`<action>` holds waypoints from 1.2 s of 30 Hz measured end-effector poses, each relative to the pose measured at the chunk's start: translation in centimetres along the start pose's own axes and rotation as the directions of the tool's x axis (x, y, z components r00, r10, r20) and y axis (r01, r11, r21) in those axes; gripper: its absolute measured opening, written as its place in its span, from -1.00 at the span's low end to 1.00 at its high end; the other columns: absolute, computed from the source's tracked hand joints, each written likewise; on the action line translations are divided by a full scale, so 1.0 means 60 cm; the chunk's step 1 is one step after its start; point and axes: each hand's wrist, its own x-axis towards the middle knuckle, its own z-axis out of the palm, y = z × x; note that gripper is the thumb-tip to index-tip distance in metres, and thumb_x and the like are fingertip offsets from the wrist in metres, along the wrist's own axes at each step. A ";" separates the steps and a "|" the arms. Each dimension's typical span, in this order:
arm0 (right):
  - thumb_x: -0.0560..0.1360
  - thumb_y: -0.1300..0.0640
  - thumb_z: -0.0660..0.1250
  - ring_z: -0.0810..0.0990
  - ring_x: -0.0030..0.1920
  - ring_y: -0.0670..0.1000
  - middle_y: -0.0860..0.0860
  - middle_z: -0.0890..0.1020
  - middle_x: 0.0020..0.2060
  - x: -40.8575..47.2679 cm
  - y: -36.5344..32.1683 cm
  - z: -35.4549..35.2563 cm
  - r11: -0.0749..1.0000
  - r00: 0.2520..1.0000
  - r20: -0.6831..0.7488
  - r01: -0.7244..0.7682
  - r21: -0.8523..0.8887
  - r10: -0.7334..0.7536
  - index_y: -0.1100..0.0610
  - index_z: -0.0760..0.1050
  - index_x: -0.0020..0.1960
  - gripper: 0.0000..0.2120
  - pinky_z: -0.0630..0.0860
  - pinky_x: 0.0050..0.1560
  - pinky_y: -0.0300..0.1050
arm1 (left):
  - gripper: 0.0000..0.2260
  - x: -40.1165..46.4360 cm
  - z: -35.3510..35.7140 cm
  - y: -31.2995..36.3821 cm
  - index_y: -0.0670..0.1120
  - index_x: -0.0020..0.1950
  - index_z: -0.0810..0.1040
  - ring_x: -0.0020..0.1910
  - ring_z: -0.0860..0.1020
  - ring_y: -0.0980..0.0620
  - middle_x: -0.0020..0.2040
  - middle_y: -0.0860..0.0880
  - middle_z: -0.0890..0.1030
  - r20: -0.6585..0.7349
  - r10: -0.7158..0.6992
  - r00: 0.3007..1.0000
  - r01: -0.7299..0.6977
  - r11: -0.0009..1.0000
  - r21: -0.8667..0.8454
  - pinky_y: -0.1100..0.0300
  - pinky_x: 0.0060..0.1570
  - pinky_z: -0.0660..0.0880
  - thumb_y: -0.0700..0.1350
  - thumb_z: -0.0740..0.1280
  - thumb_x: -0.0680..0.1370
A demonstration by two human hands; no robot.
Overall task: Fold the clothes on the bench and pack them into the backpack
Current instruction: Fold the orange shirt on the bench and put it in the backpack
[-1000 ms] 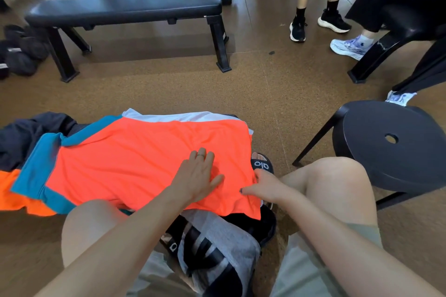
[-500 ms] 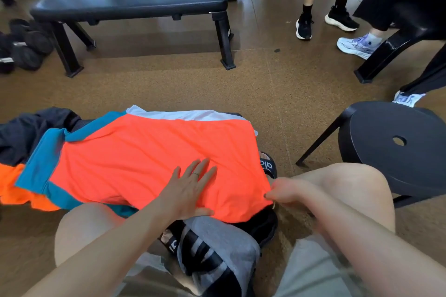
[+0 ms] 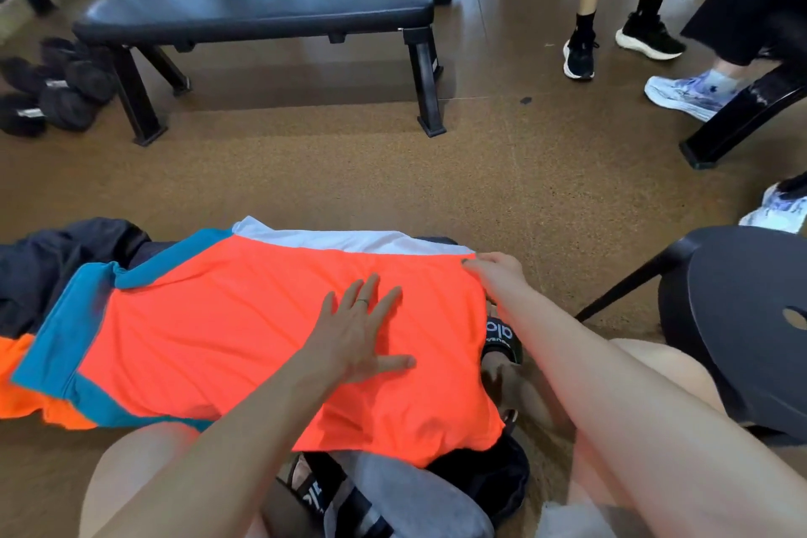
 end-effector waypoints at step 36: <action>0.59 0.23 0.24 0.35 0.50 0.07 0.06 0.37 0.52 -0.042 -0.237 0.514 0.362 0.521 0.783 0.841 -0.402 -0.340 0.10 0.26 0.58 -0.44 0.29 0.43 -0.10 | -0.39 -0.009 -0.031 -0.517 -0.15 0.33 0.33 0.17 0.53 -0.20 0.14 -0.15 0.55 -0.053 -0.637 0.769 0.530 0.681 -0.505 -0.05 0.08 0.48 0.09 0.48 0.44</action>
